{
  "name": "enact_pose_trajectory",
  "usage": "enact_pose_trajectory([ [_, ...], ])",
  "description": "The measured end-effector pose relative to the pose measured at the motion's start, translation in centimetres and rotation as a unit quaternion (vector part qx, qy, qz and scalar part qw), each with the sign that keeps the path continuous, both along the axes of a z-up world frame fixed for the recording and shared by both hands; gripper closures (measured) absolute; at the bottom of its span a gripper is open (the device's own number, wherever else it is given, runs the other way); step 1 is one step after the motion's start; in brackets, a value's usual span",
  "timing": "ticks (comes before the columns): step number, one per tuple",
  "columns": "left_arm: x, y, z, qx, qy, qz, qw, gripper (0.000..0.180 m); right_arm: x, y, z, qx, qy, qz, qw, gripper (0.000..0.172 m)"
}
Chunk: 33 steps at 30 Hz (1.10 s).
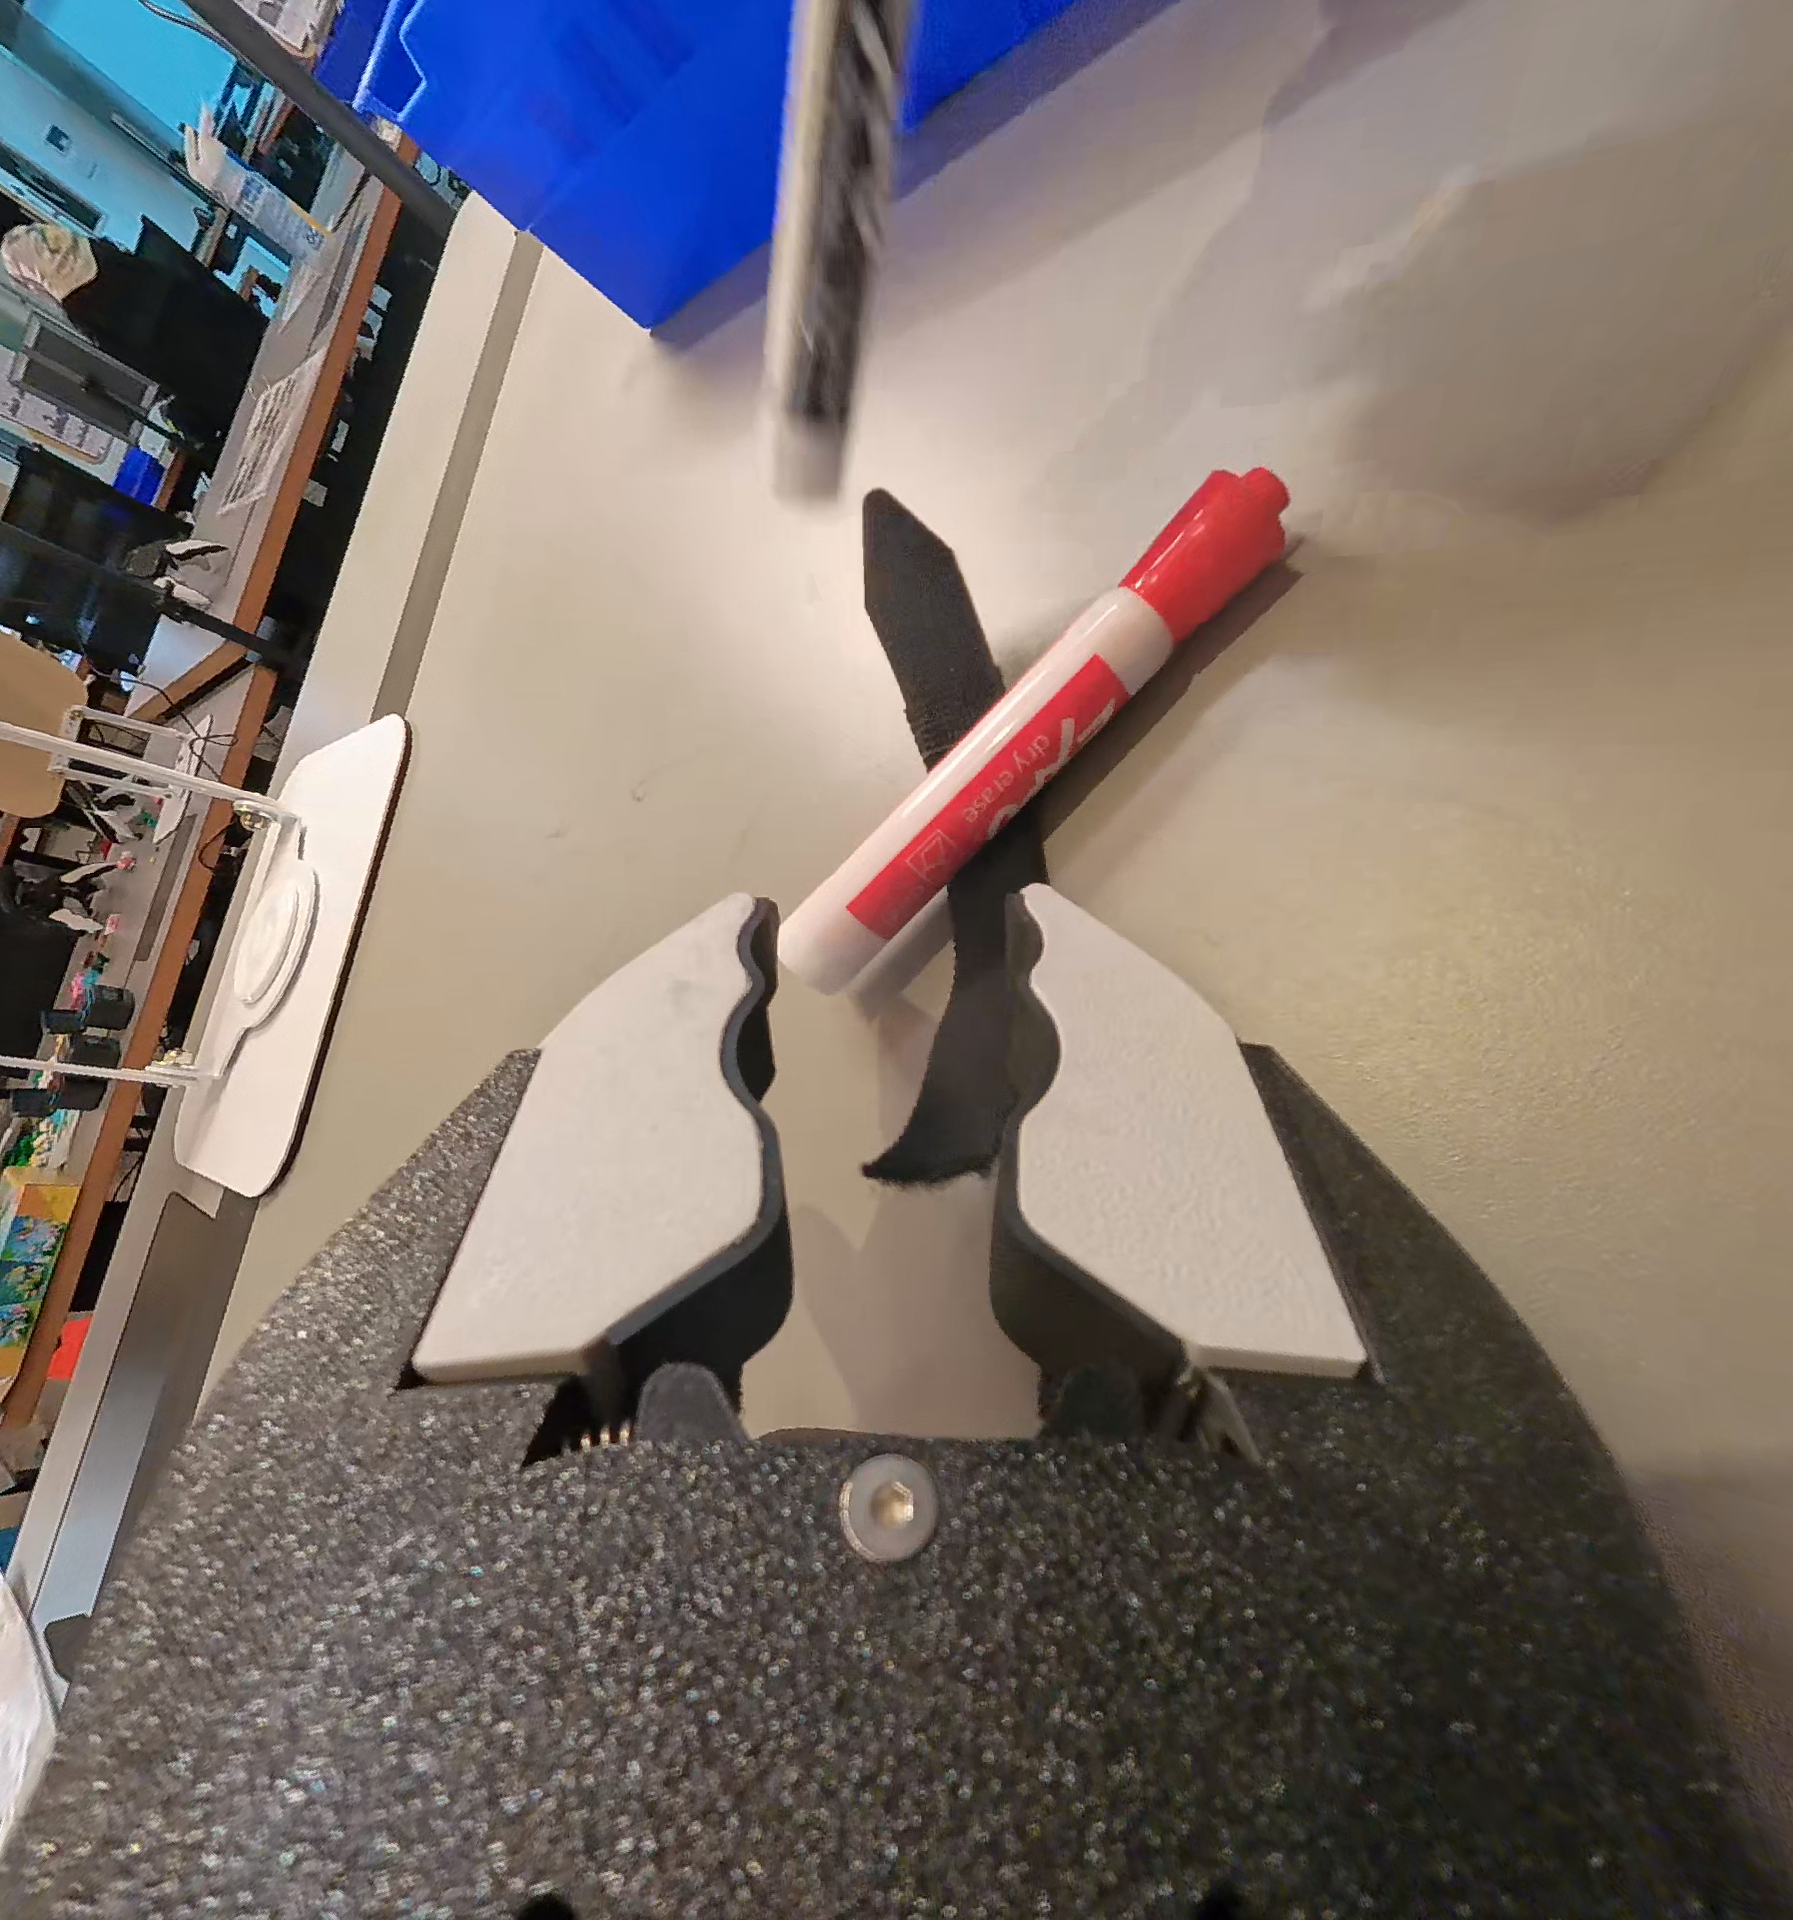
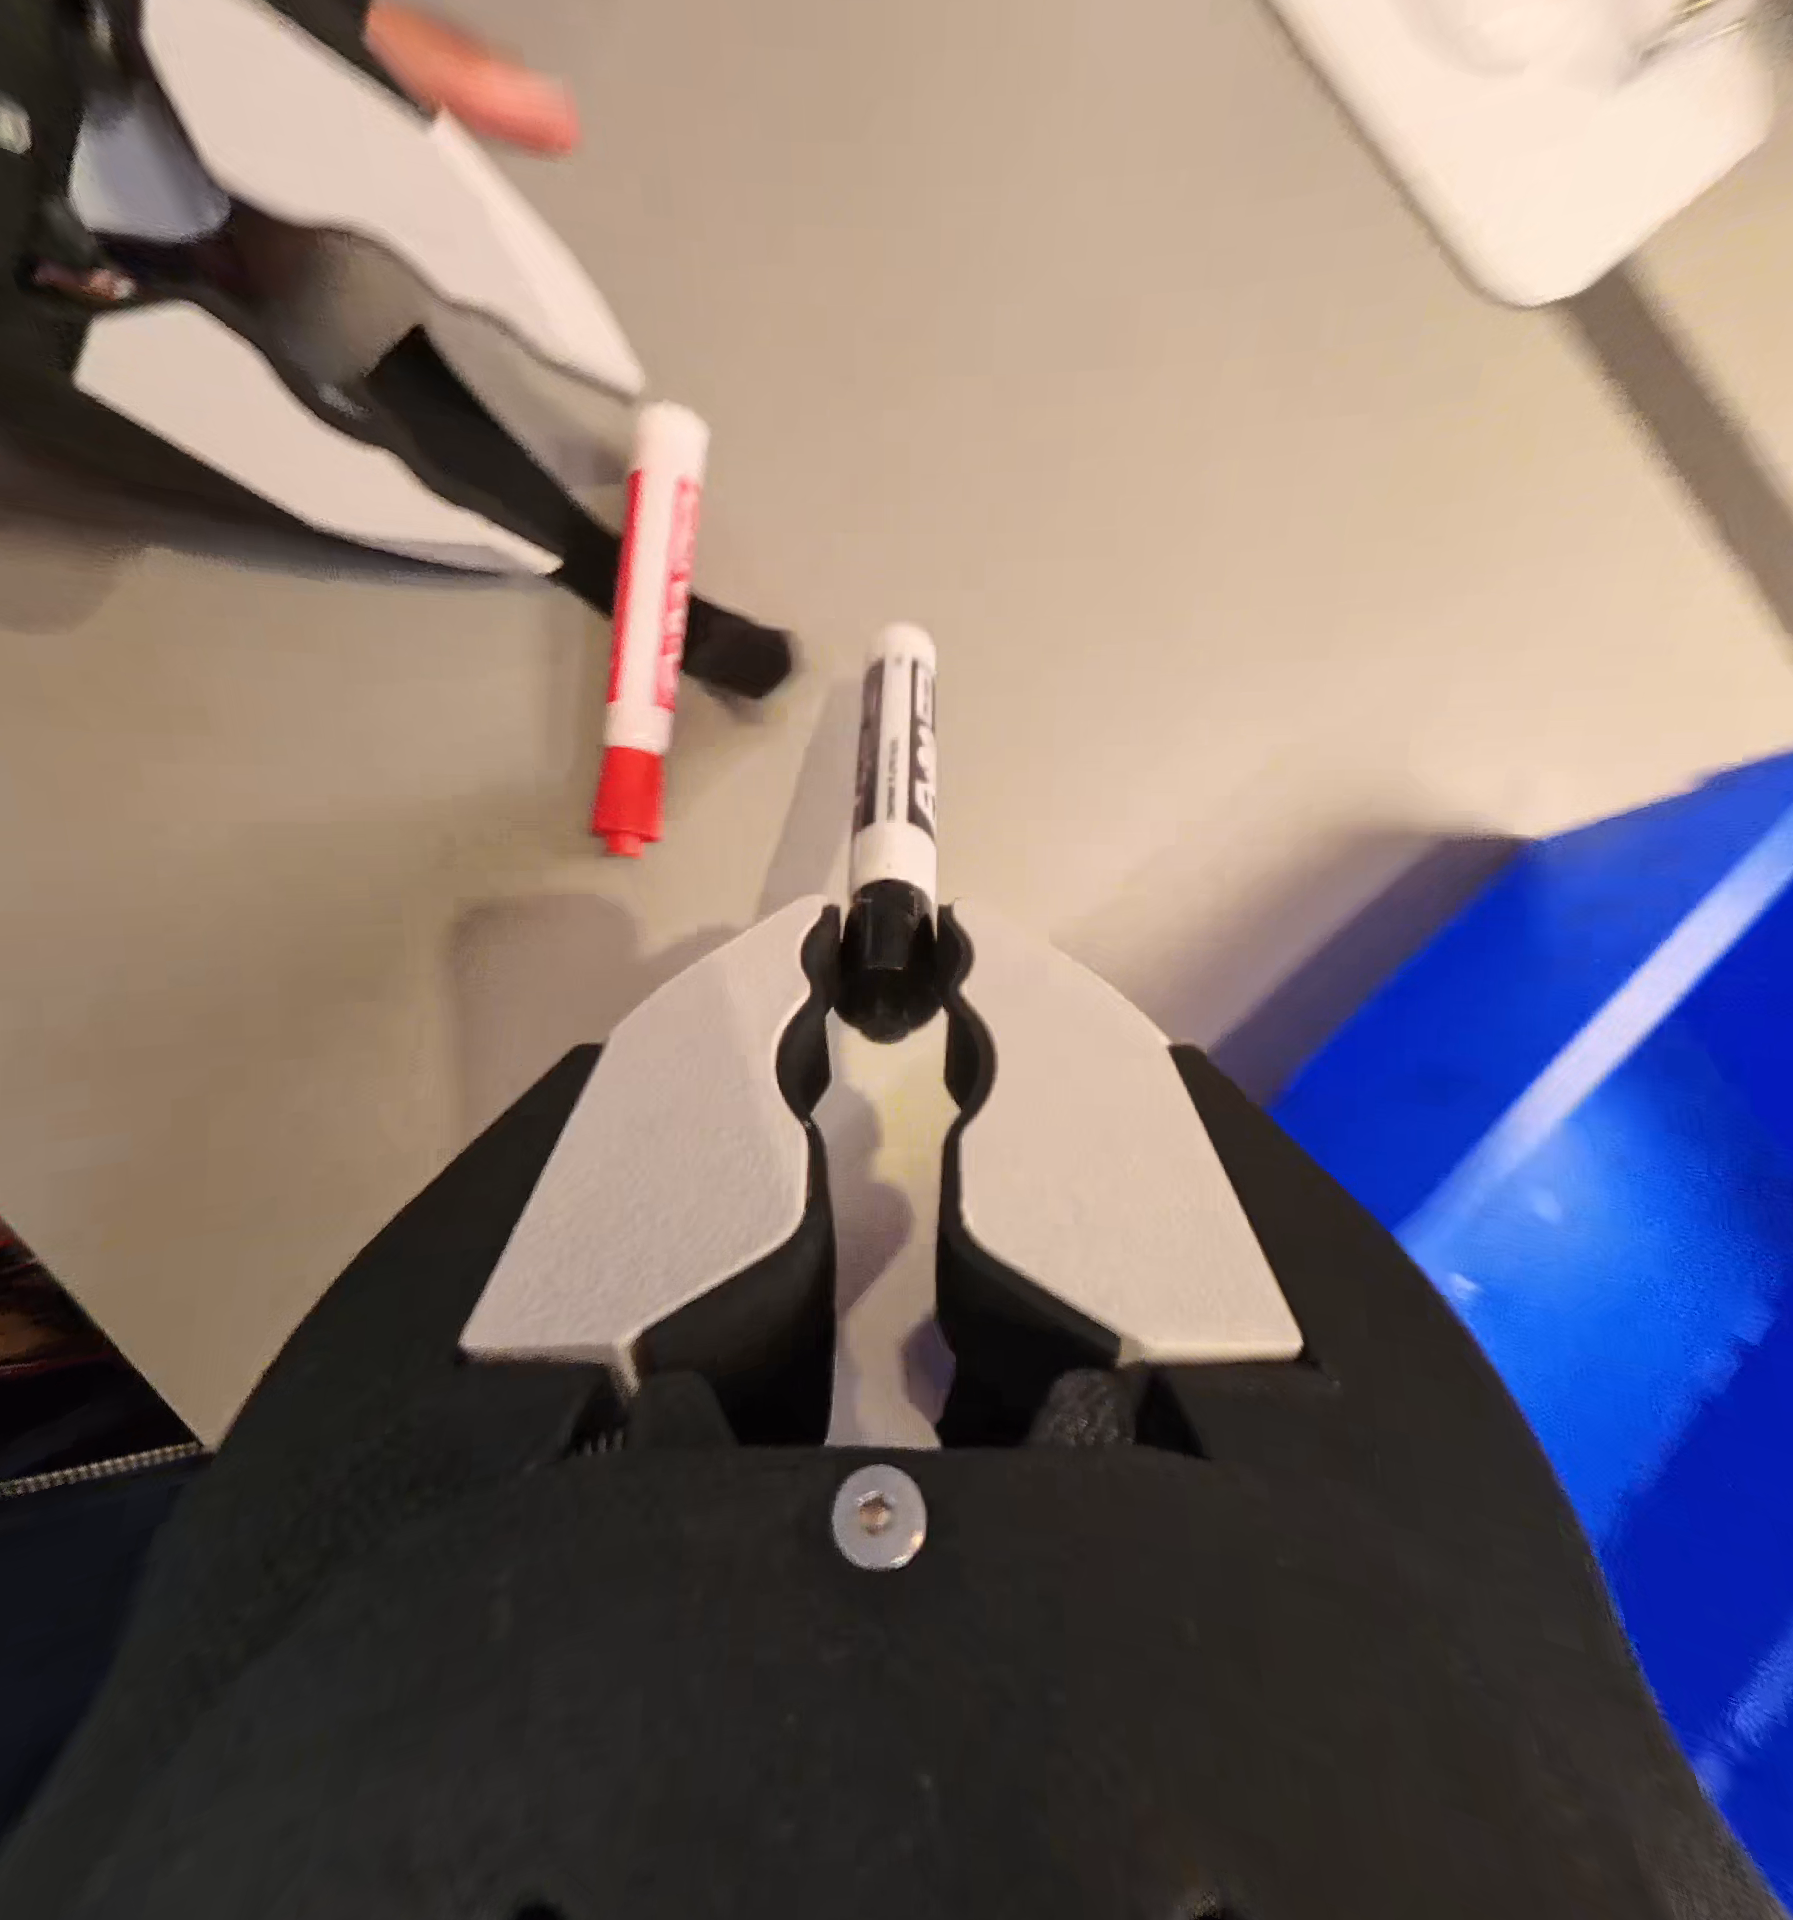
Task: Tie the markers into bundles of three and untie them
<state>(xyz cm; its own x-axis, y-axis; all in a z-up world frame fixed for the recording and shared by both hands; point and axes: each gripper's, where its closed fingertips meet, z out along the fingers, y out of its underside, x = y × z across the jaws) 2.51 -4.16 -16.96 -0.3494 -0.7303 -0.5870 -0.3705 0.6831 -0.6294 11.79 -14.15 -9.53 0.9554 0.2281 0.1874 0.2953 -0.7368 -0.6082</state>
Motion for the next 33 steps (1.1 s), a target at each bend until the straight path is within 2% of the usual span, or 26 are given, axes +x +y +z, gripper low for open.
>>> enact_pose_trajectory([
  [5,0.0,0.0,0.0,-0.001,-0.001,0.001,1.000,0.138,7.6,-3.7,7.4,0.086,-0.048,-0.098,0.990,0.155],
  [8,0.1,0.0,0.1,-0.004,-0.004,0.000,1.000,0.139,12.9,-6.8,9.1,0.098,-0.074,-0.167,0.978,0.155],
  [11,0.2,0.0,0.1,-0.007,-0.008,-0.001,1.000,0.140,16.9,-8.8,6.7,0.070,-0.063,-0.217,0.972,0.157],
  [12,0.2,0.0,0.1,-0.006,-0.009,-0.001,1.000,0.141,17.3,-9.1,5.0,0.053,-0.050,-0.218,0.973,0.172],
  [15,0.3,0.0,0.1,-0.001,-0.012,0.001,1.000,0.142,17.6,-9.4,0.5,0.006,-0.024,-0.217,0.976,0.171],
  [17,0.4,0.0,0.1,0.002,-0.013,0.004,1.000,0.143,17.1,-9.1,-1.2,-0.004,0.001,-0.206,0.979,0.171],
  [21,0.4,0.0,0.2,0.003,-0.015,0.004,1.000,0.143,19.4,-10.1,-1.9,-0.015,-0.022,-0.234,0.972,0.169],
  [26,0.2,0.2,0.1,0.017,-0.012,0.001,1.000,0.143,23.5,-14.7,-2.9,-0.103,-0.083,-0.311,0.941,0.147],
  [30,0.1,0.0,0.0,0.030,-0.010,-0.004,0.999,0.144,22.1,-14.1,-5.5,-0.137,-0.001,-0.290,0.947,0.136],
  [31,0.1,0.0,0.0,0.031,-0.010,-0.006,0.999,0.145,22.3,-13.6,-5.5,-0.139,-0.004,-0.291,0.947,0.130],
  [33,0.1,-0.1,0.0,0.032,-0.011,-0.006,0.999,0.146,21.6,-12.0,-5.5,-0.131,0.028,-0.280,0.951,0.130],
])
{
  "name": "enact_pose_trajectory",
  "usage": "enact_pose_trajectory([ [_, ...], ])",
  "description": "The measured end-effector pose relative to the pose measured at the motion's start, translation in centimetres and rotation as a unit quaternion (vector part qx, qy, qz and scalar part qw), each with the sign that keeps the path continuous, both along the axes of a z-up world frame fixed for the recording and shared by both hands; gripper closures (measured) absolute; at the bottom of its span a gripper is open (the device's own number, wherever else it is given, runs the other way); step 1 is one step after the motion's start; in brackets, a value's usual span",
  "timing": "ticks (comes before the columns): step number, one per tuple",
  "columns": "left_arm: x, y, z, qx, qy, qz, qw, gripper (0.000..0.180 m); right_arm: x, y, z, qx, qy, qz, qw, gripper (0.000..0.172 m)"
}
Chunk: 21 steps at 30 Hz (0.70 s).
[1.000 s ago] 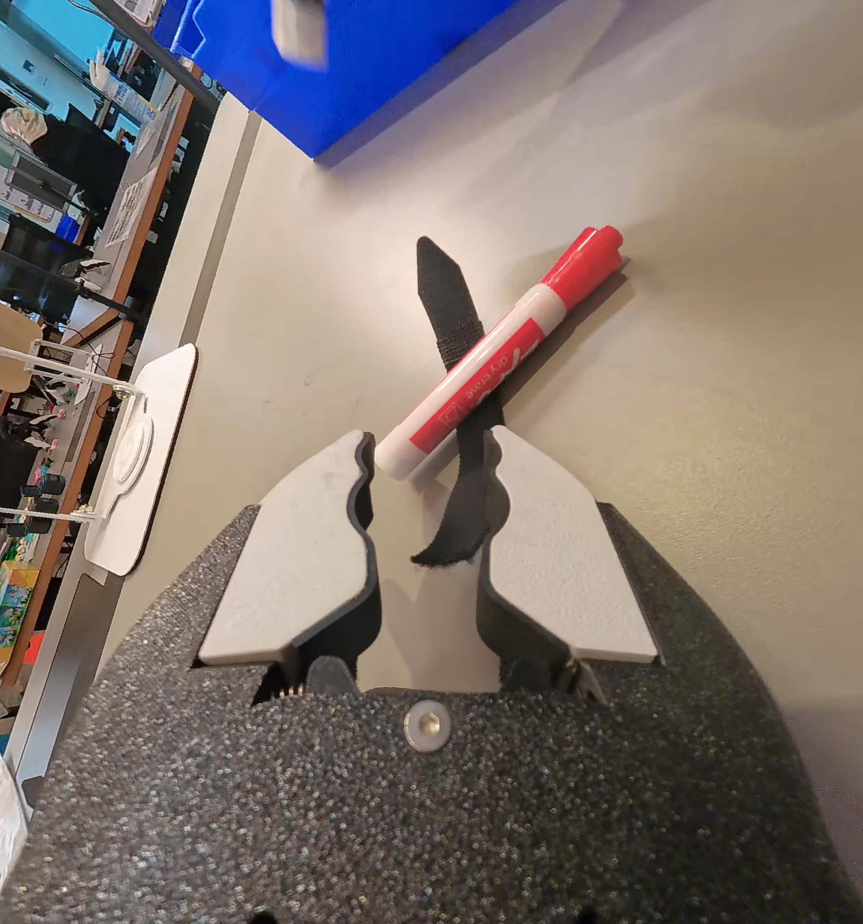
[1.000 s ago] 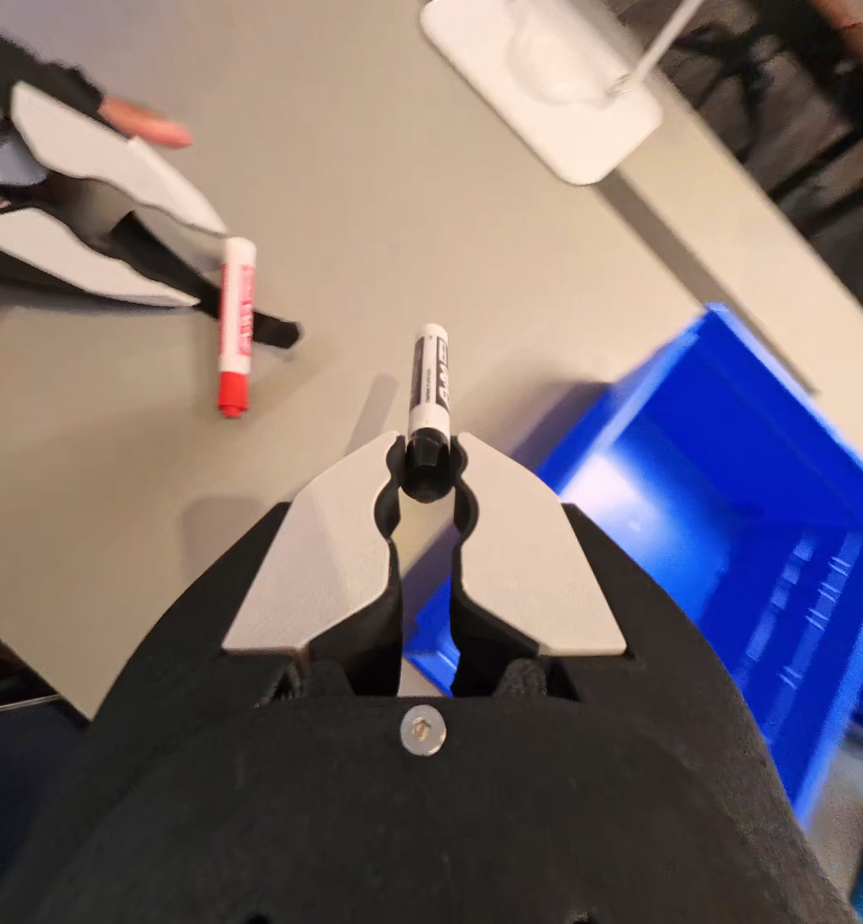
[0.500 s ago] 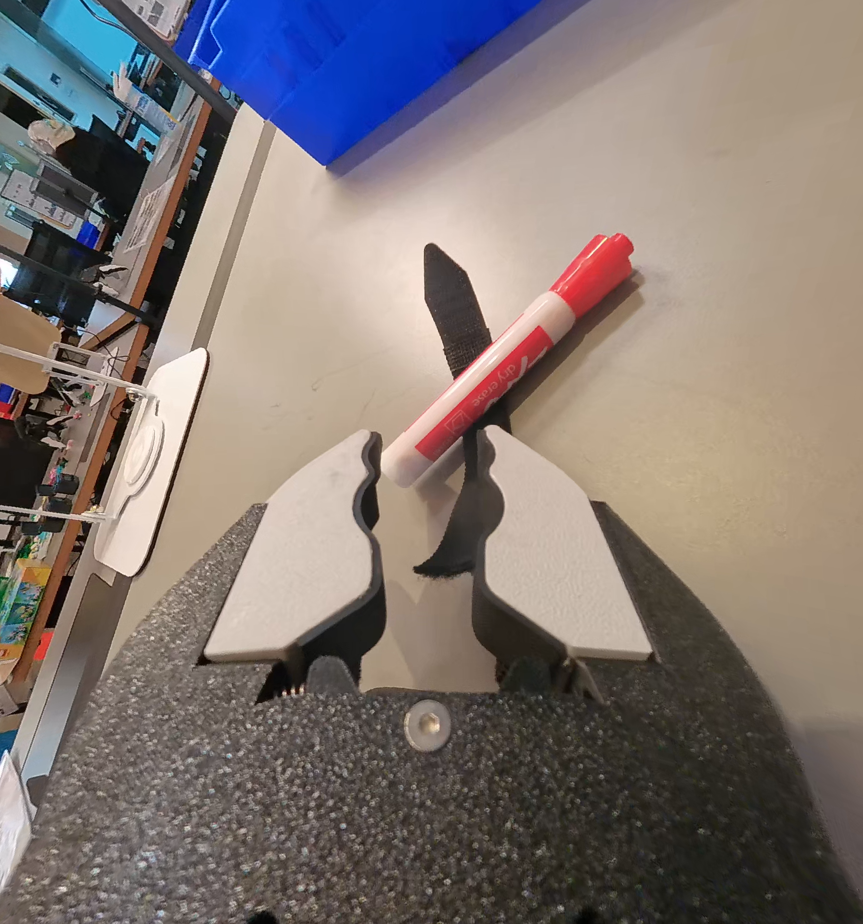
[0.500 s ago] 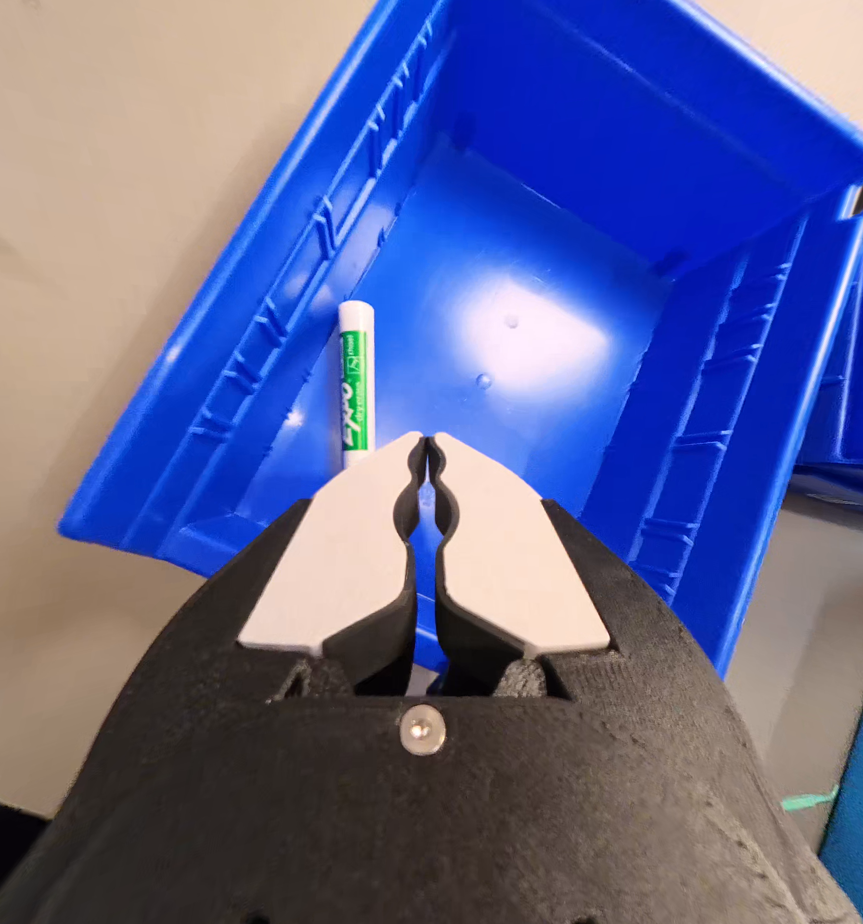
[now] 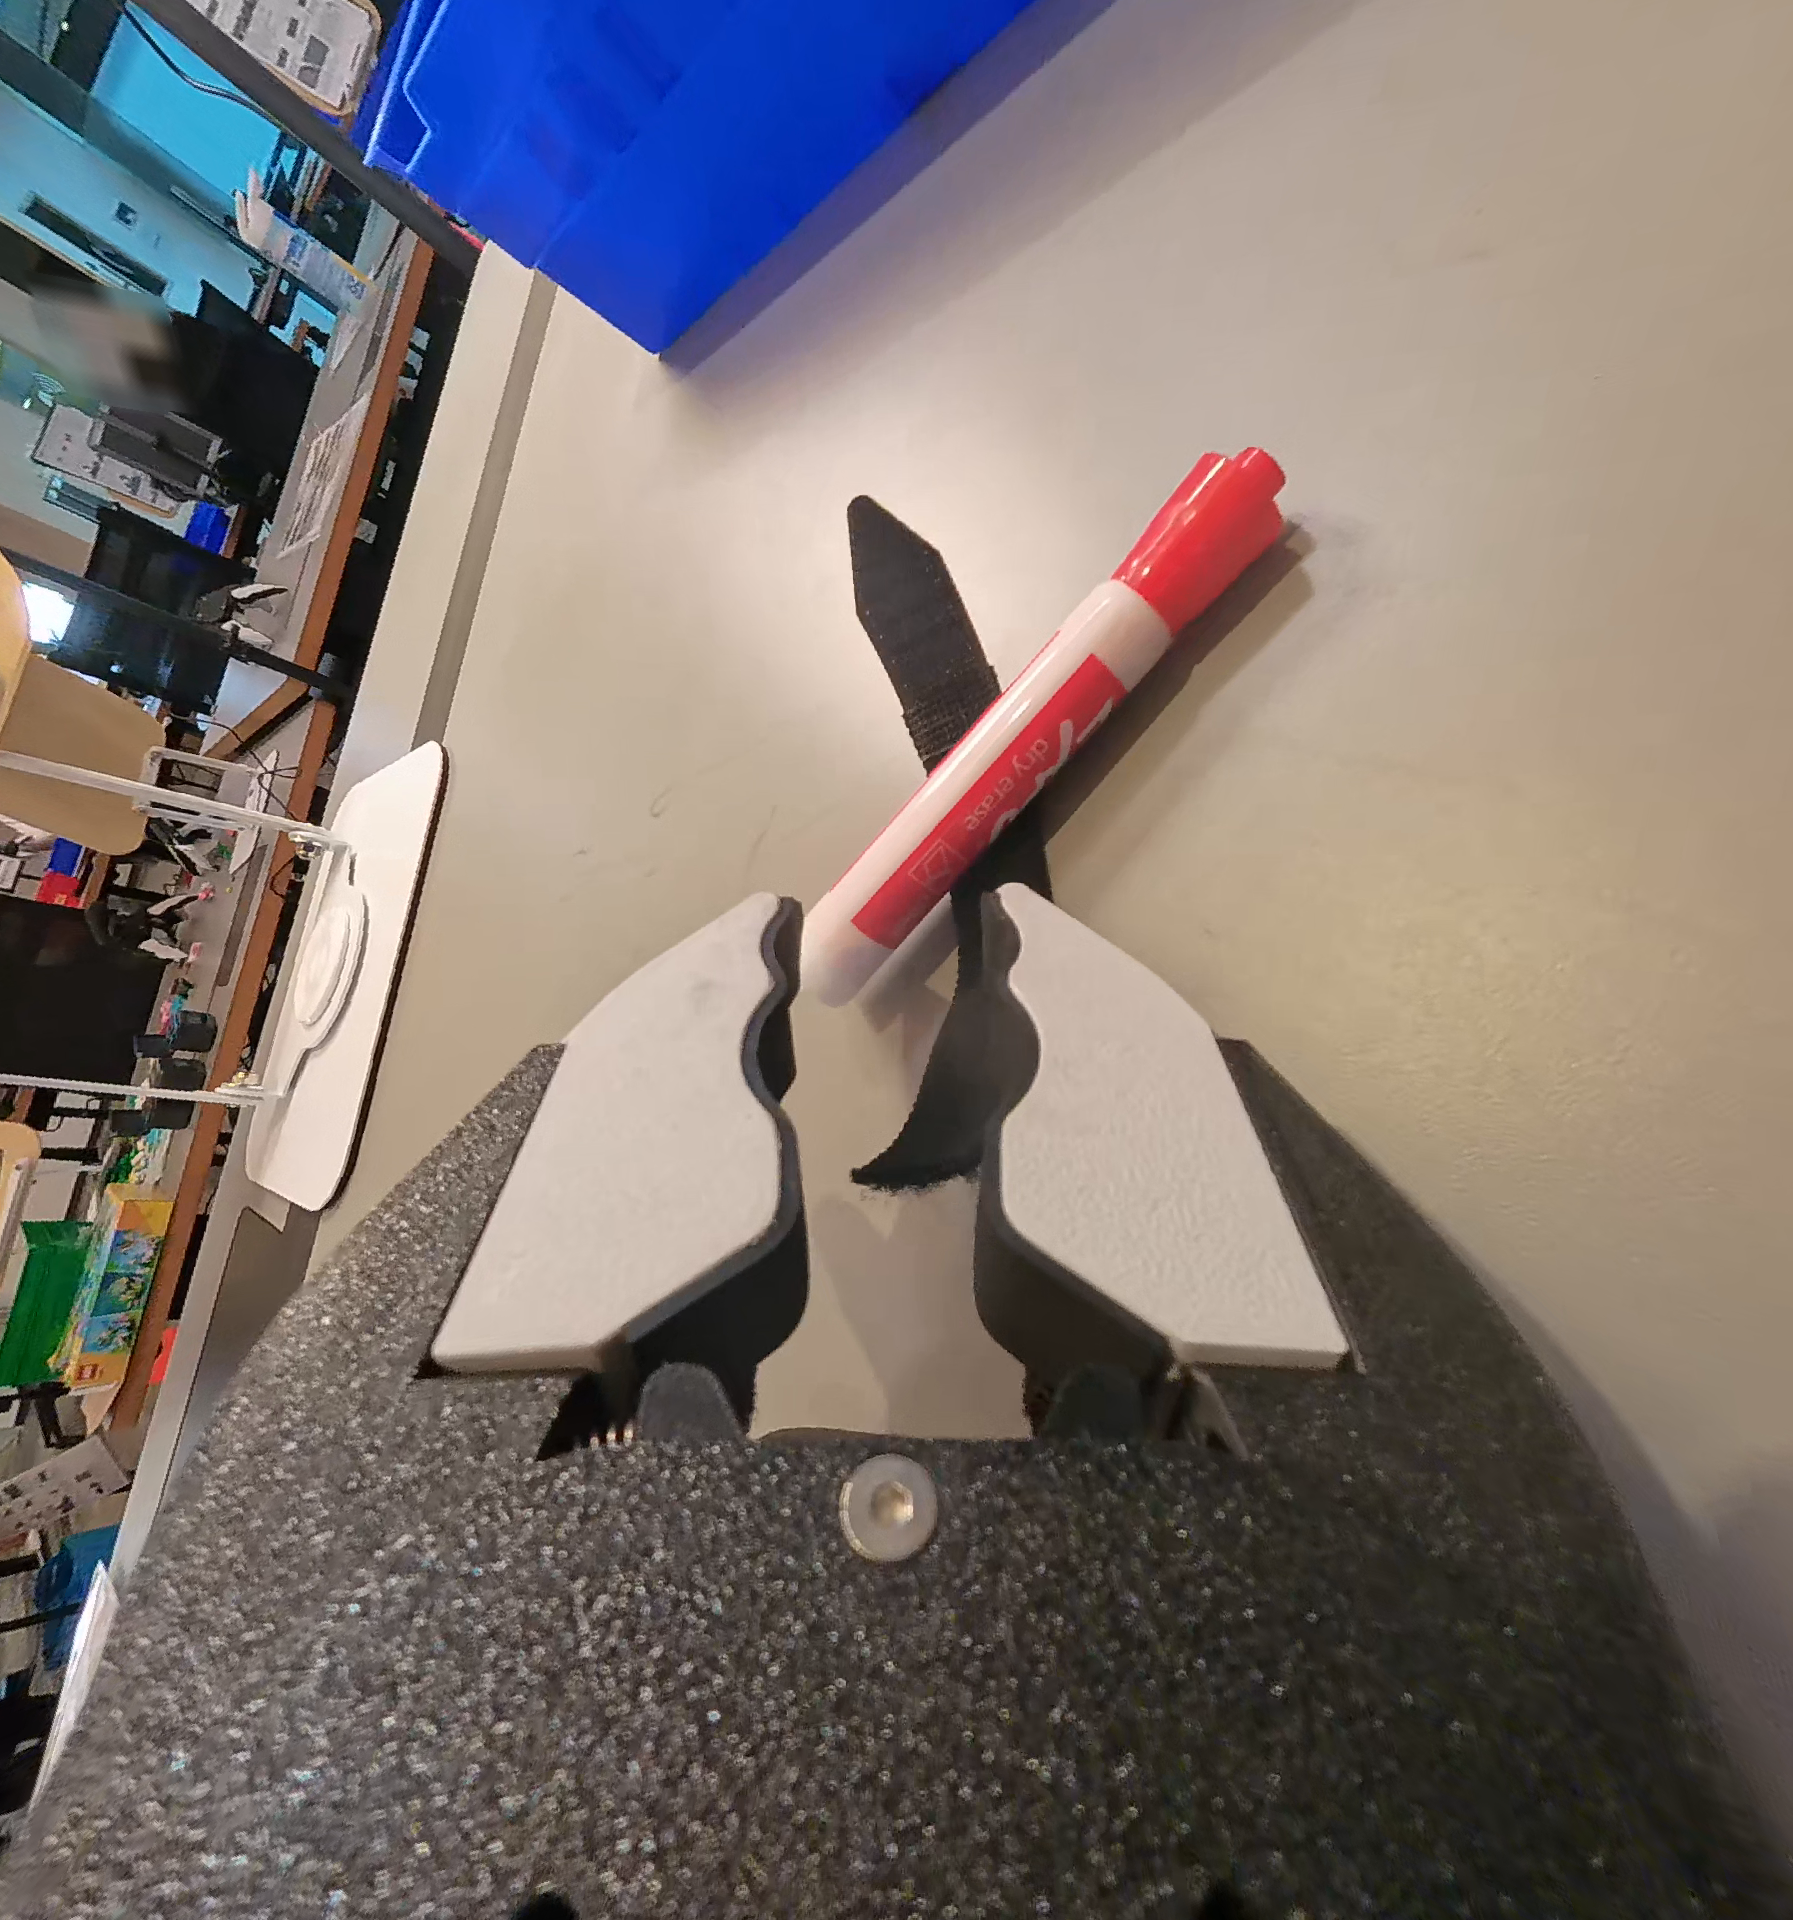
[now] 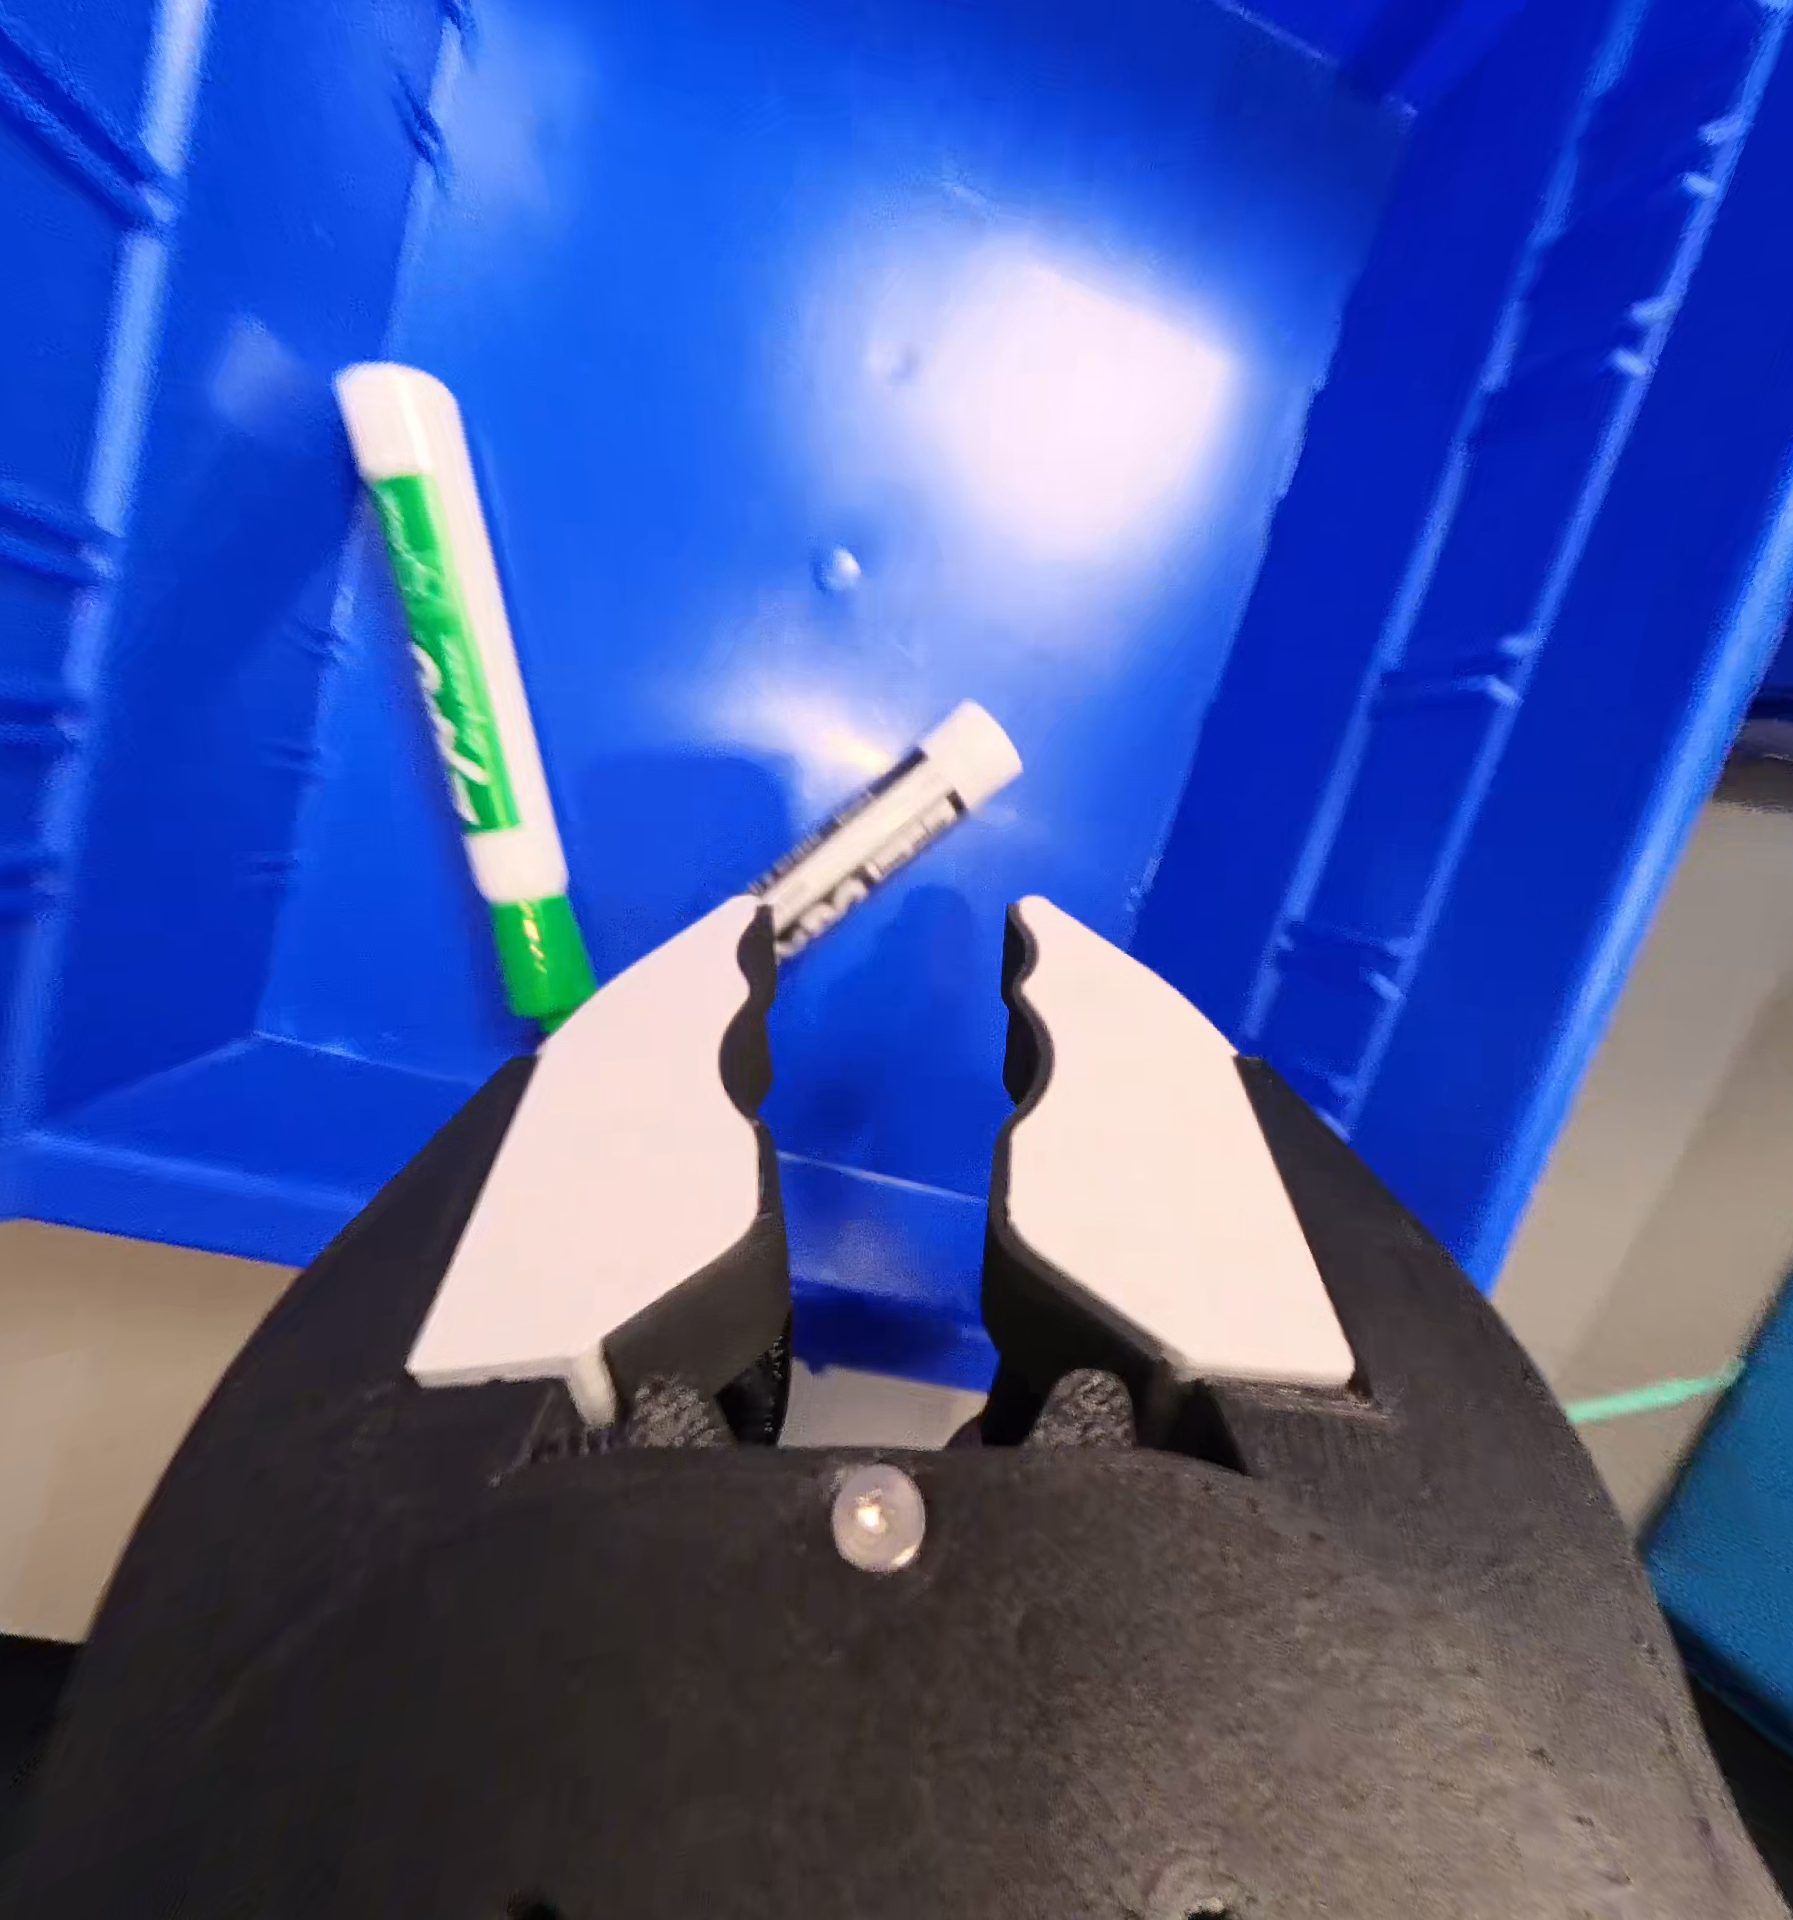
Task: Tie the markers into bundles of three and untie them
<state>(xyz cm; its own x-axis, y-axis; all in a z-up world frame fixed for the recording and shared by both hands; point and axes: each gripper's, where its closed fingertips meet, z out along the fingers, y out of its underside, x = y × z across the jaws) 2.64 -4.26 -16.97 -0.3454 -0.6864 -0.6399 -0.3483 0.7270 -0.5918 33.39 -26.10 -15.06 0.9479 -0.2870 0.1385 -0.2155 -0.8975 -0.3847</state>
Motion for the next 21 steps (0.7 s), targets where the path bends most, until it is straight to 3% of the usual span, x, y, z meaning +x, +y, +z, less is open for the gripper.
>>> enact_pose_trajectory([
  [6,-0.1,0.0,0.0,0.013,0.002,-0.002,1.000,0.146,-0.1,1.7,-2.6,-0.066,0.031,0.017,0.997,0.129],
  [12,-0.1,0.3,-0.1,0.012,0.006,0.009,1.000,0.146,-4.0,3.3,-3.0,-0.038,0.096,0.083,0.991,0.125],
  [15,-0.1,0.4,-0.1,0.001,0.007,0.014,1.000,0.146,-4.4,3.7,-1.3,-0.008,0.083,0.081,0.993,0.124],
  [21,-0.3,0.8,-0.1,-0.014,0.017,0.022,1.000,0.145,-9.2,5.9,5.6,0.042,-0.005,0.157,0.987,0.130],
])
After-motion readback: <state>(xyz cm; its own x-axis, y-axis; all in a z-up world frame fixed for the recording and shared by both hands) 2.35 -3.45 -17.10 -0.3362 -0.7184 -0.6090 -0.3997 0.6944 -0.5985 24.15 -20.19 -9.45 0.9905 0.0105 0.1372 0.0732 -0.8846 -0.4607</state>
